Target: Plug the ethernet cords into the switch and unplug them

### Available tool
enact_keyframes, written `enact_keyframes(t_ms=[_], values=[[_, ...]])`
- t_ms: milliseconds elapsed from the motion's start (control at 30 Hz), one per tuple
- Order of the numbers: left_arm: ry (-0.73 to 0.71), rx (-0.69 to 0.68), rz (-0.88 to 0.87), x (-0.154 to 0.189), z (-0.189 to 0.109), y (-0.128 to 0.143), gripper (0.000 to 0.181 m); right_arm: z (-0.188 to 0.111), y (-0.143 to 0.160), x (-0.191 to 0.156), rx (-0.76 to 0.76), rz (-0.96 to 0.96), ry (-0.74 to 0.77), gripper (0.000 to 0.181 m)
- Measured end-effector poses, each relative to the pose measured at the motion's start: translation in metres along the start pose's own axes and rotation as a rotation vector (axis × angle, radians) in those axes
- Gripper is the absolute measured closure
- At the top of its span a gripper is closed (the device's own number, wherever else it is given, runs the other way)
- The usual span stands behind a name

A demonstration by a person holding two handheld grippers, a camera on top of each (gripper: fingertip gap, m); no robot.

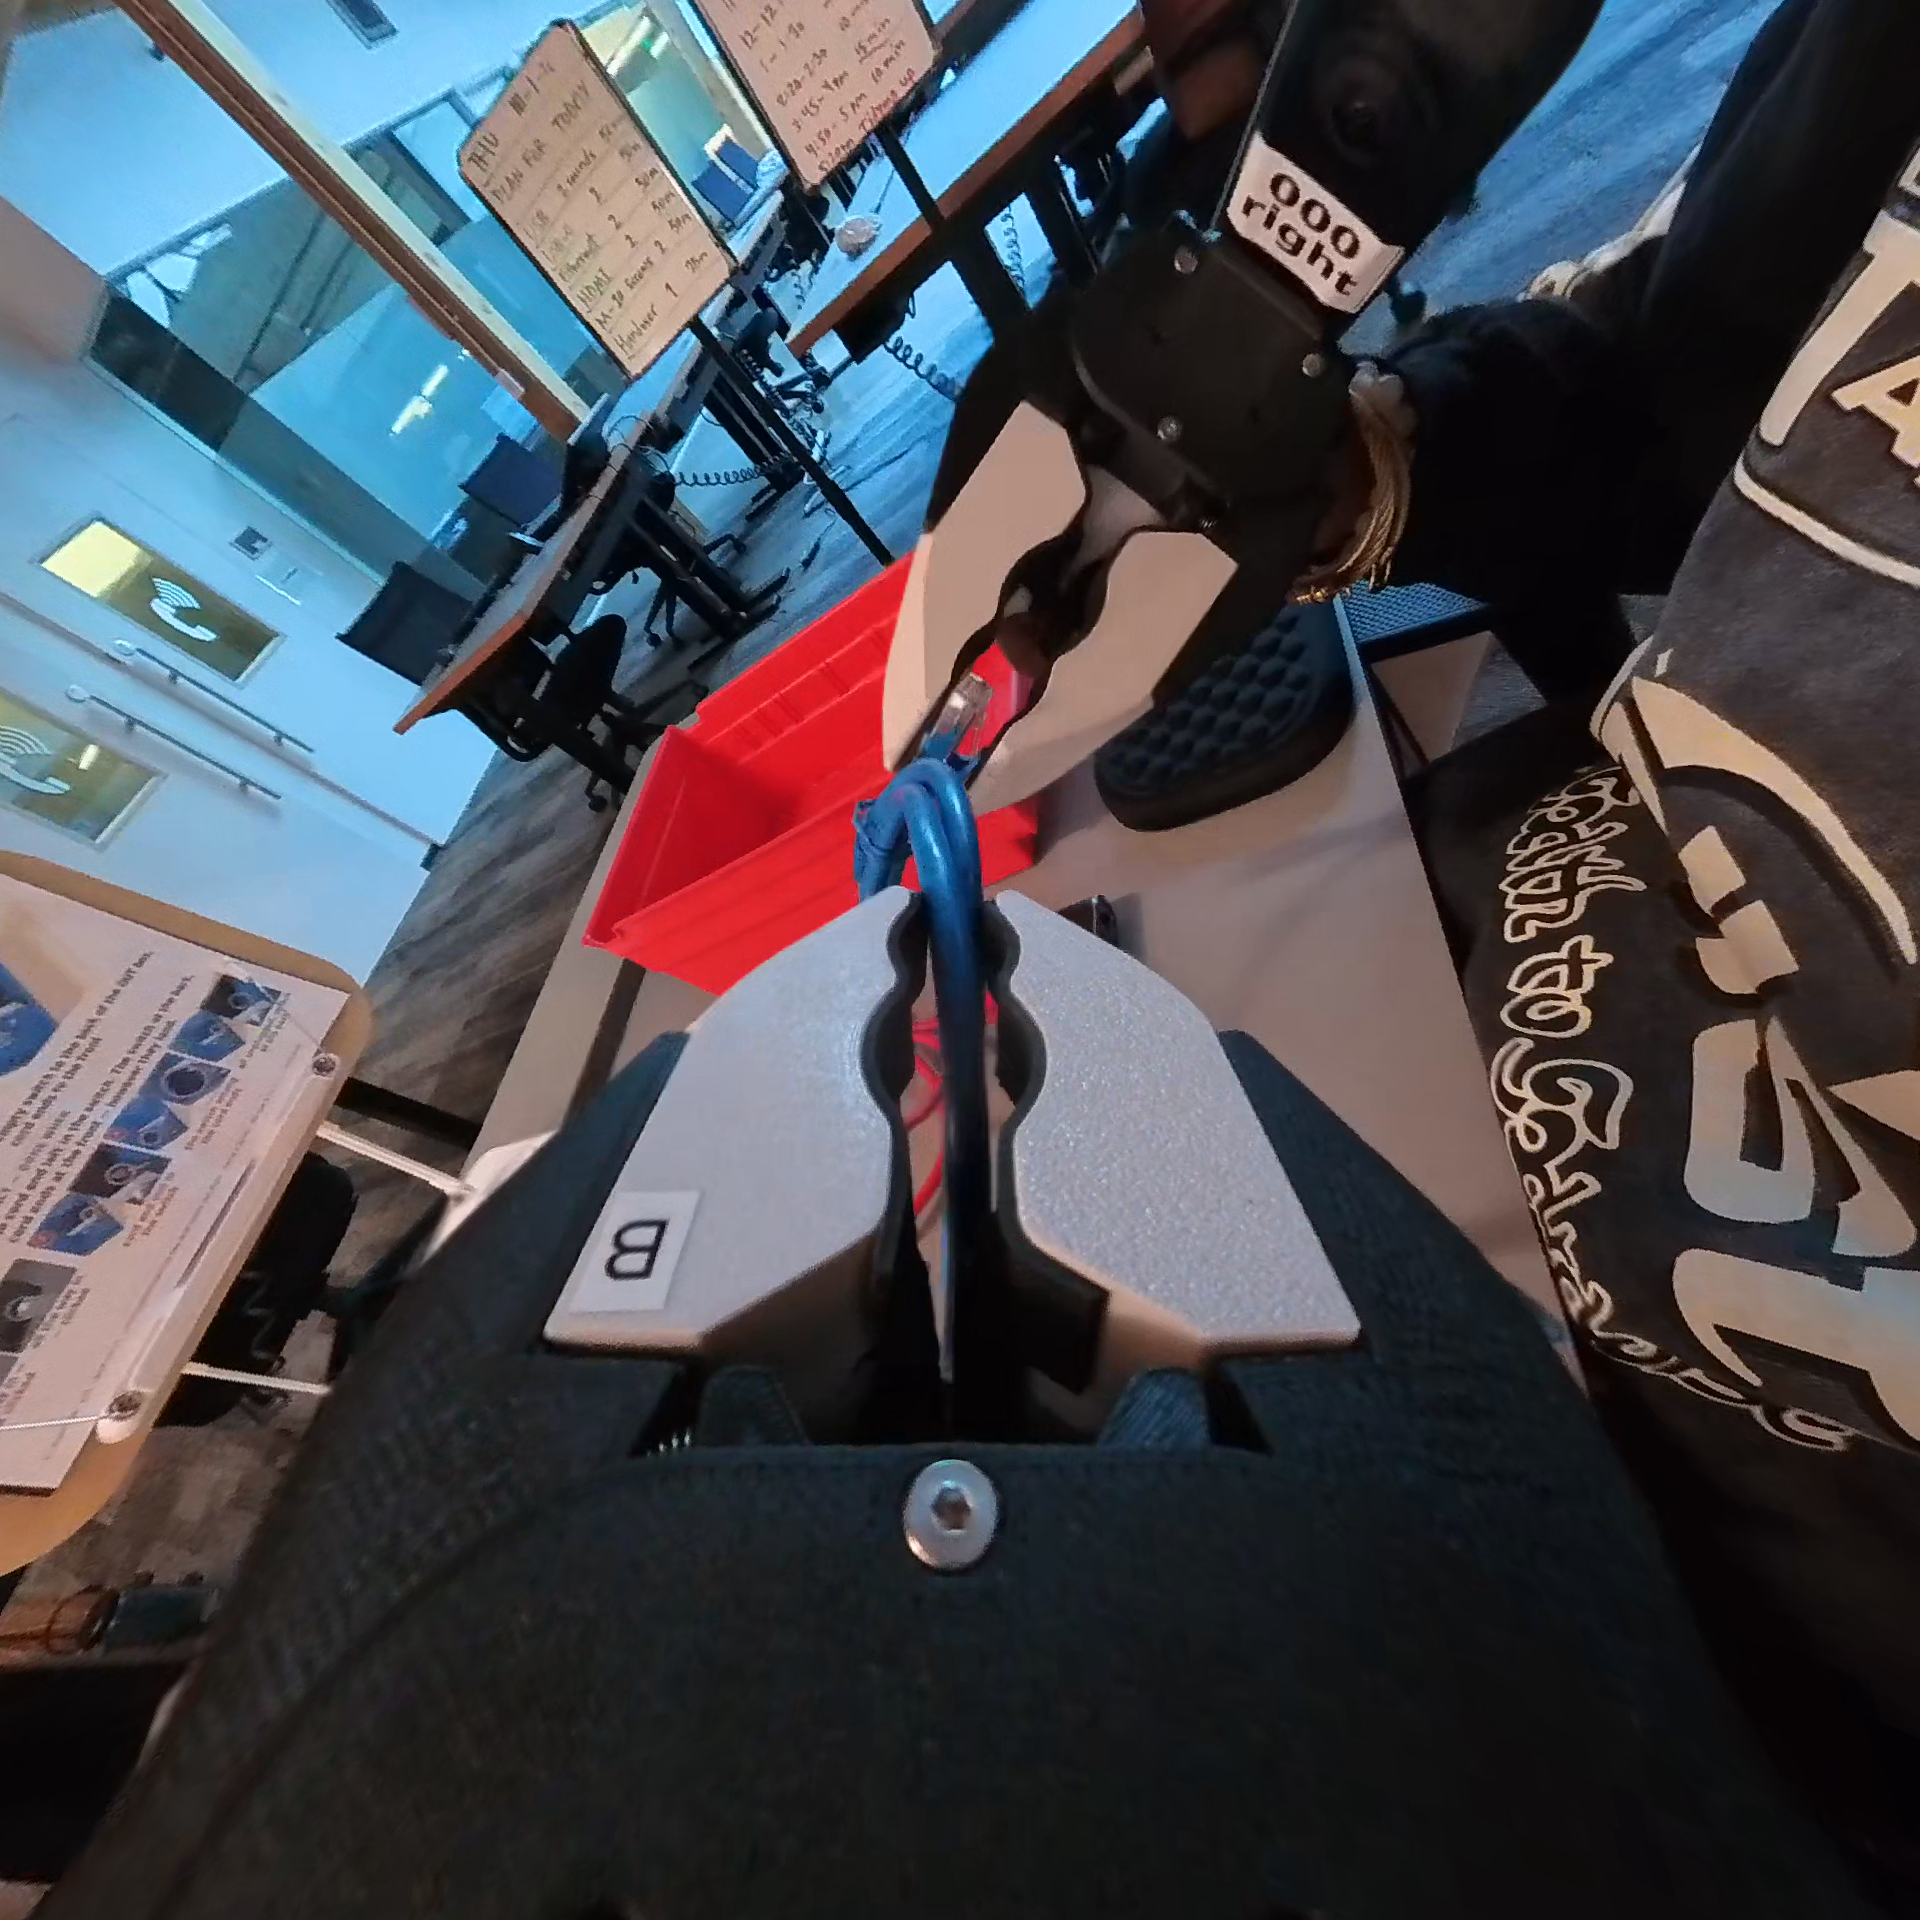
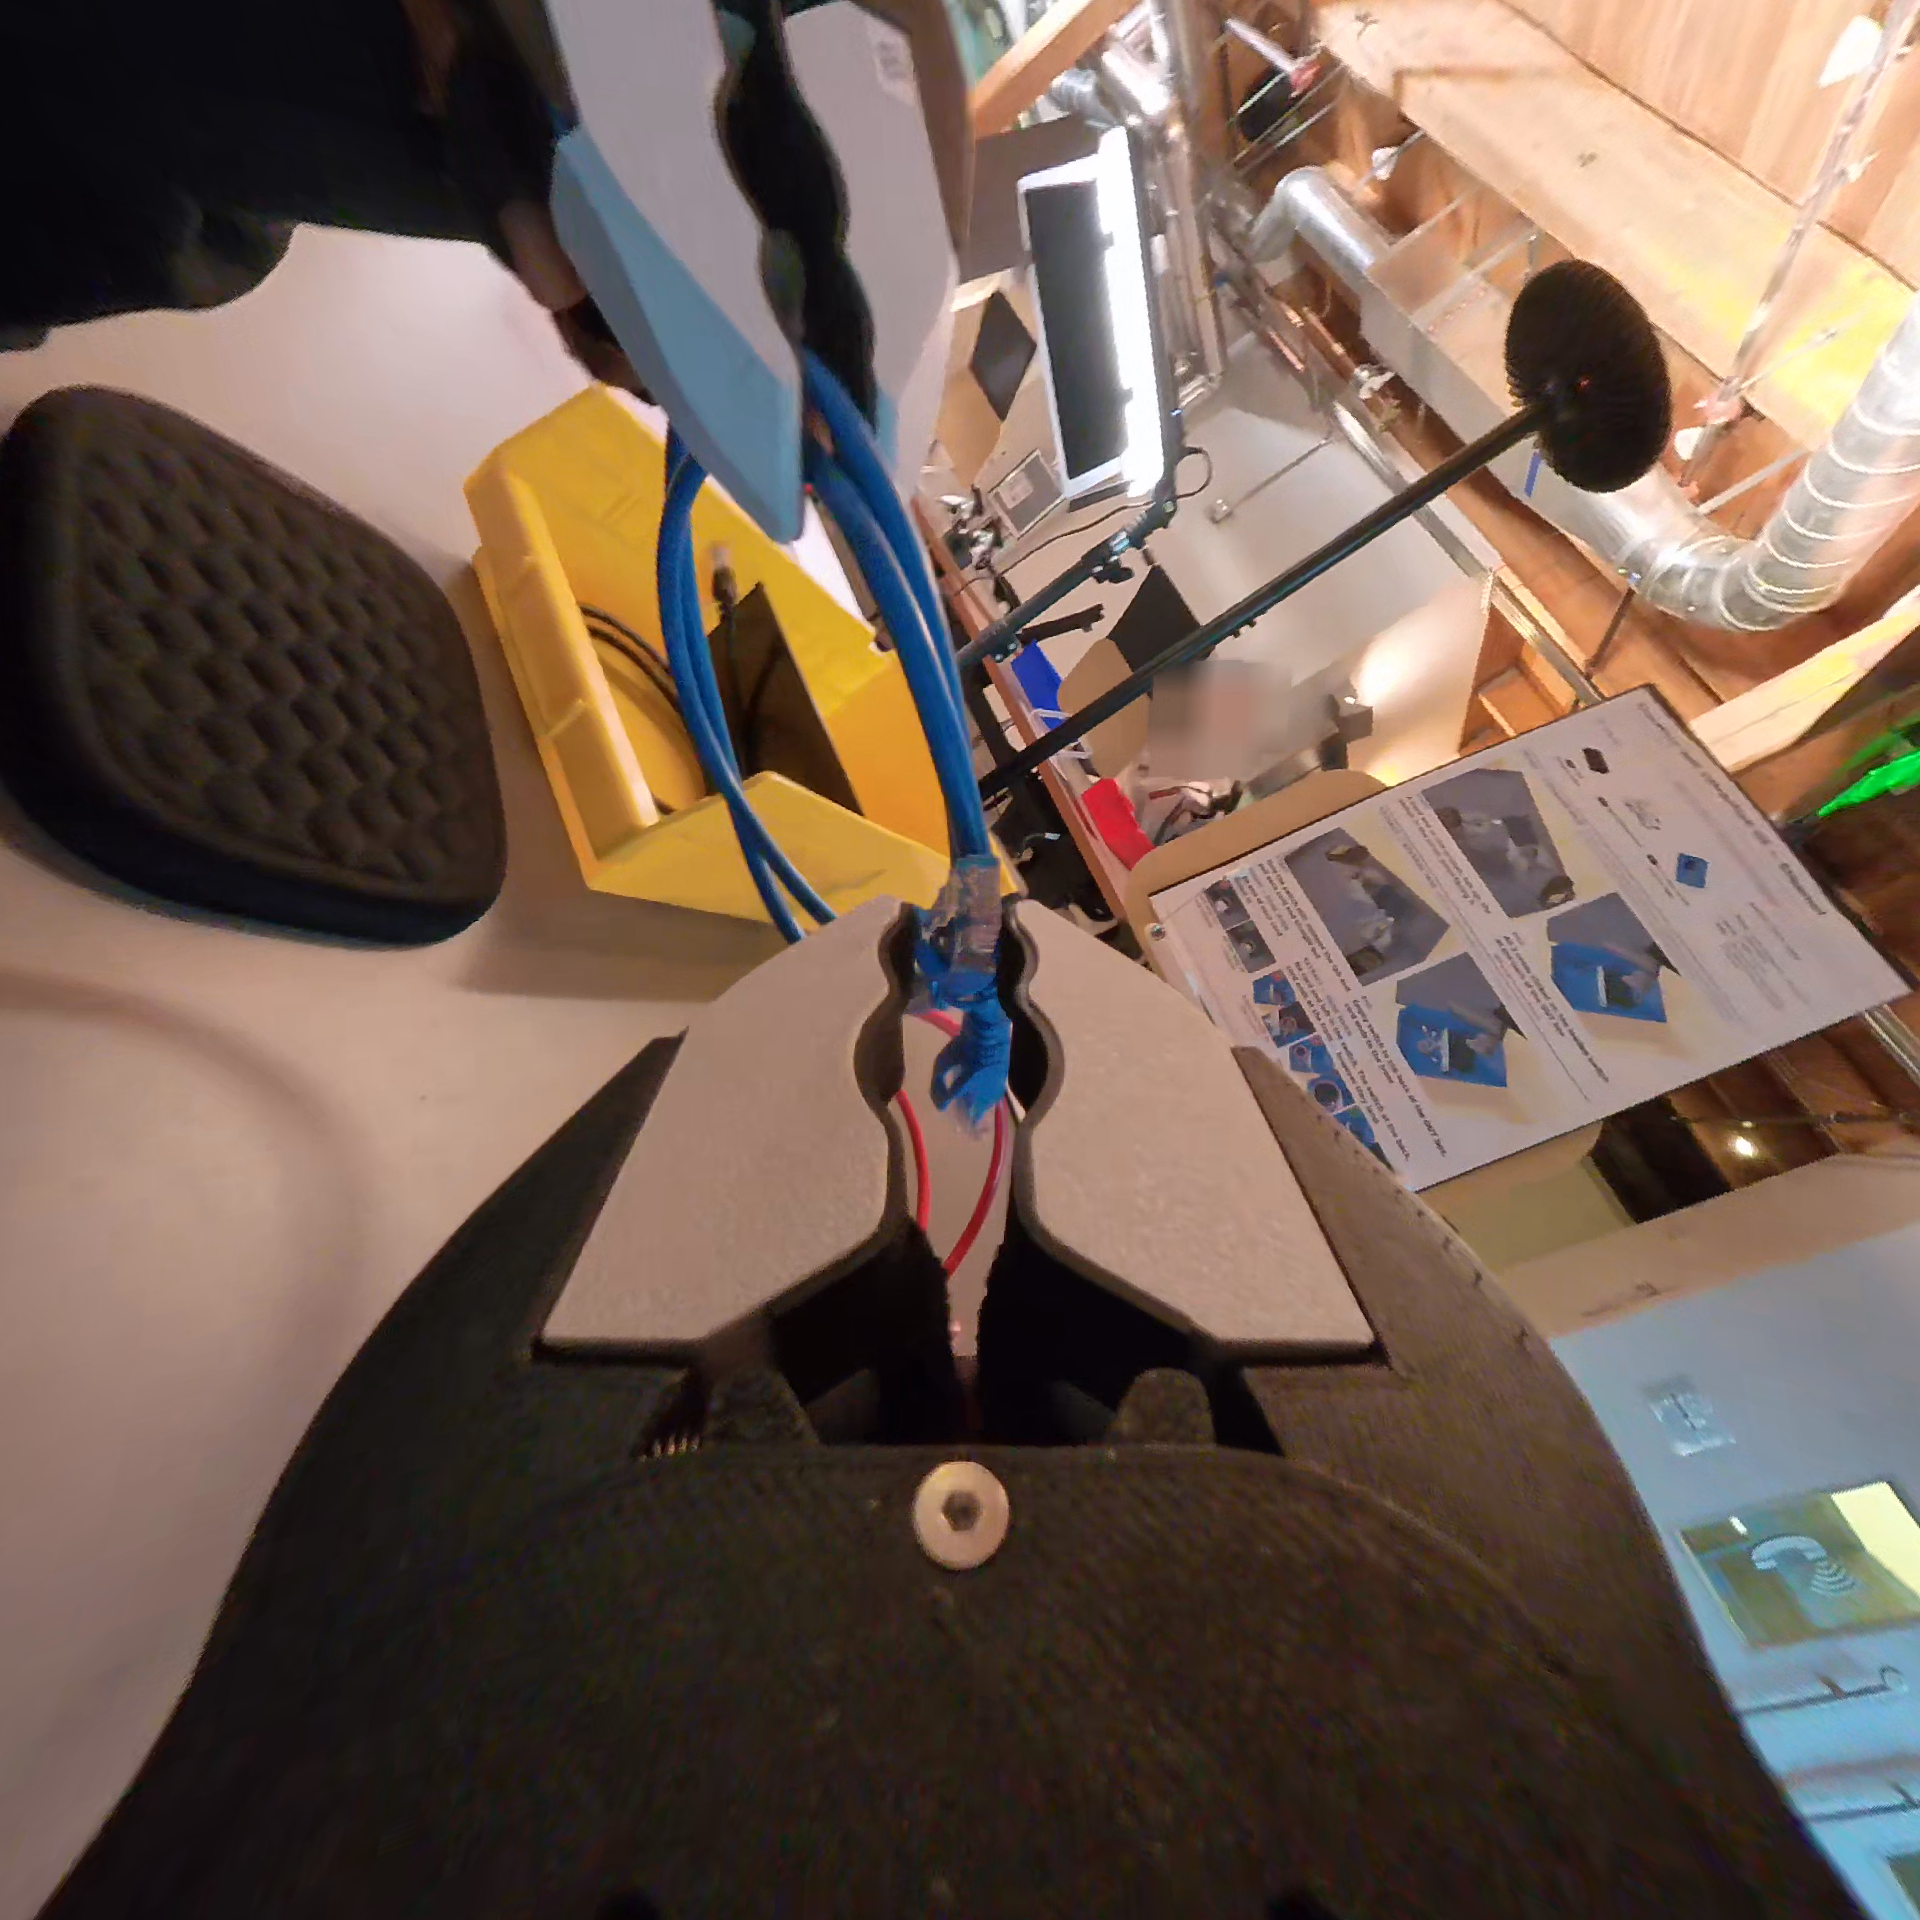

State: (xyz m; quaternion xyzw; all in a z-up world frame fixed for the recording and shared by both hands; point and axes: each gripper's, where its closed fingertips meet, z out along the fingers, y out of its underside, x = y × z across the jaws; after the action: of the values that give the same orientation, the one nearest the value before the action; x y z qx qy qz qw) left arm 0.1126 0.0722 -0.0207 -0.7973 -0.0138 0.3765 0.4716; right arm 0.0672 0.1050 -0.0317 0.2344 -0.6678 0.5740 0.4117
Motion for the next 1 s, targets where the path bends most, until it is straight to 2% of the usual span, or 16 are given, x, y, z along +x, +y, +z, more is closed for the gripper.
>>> enact_keyframes(t_ms=[100,233,300,333,400,500,567,667,733,833,900,1000], values=[[-0.043,0.108,-0.003,-0.008,-0.010,-0.015,0.156,-0.007,-0.002,0.021,0.063,0.109,0.066,0.167],[-0.211,0.406,-0.059,-0.044,-0.048,-0.039,0.149,-0.024,0.003,0.063,0.260,0.446,0.149,0.168],[-0.284,0.534,-0.171,-0.067,-0.066,-0.036,0.150,-0.035,0.009,0.082,0.386,0.673,0.146,0.168],[-0.291,0.548,-0.237,-0.076,-0.067,-0.027,0.150,-0.040,0.012,0.090,0.441,0.780,0.141,0.168],[-0.288,0.503,-0.290,-0.084,-0.055,-0.006,0.149,-0.047,0.019,0.103,0.539,0.988,0.118,0.167],[-0.327,0.359,-0.257,-0.092,-0.025,0.032,0.147,-0.056,0.029,0.118,0.690,1.267,0.101,0.167],[-0.301,0.316,-0.298,-0.091,-0.008,0.052,0.146,-0.064,0.037,0.127,0.821,1.471,0.073,0.168],[-0.311,0.267,-0.383,-0.091,0.020,0.069,0.143,-0.065,0.048,0.130,1.012,1.824,-0.042,0.168],[-0.411,0.207,-0.251,-0.092,0.032,0.064,0.143,-0.057,0.047,0.120,1.068,1.973,-0.126,0.168],[-0.588,0.177,0.066,-0.086,0.046,0.037,0.143,-0.034,0.031,0.091,1.000,2.083,-0.252,0.167],[-0.575,0.197,0.179,-0.067,0.063,0.019,0.143,-0.023,0.017,0.071,0.945,2.127,-0.342,0.167],[-0.427,0.298,0.158,-0.036,0.086,0.003,0.141,-0.013,0.000,0.048,0.876,2.166,-0.437,0.167]])
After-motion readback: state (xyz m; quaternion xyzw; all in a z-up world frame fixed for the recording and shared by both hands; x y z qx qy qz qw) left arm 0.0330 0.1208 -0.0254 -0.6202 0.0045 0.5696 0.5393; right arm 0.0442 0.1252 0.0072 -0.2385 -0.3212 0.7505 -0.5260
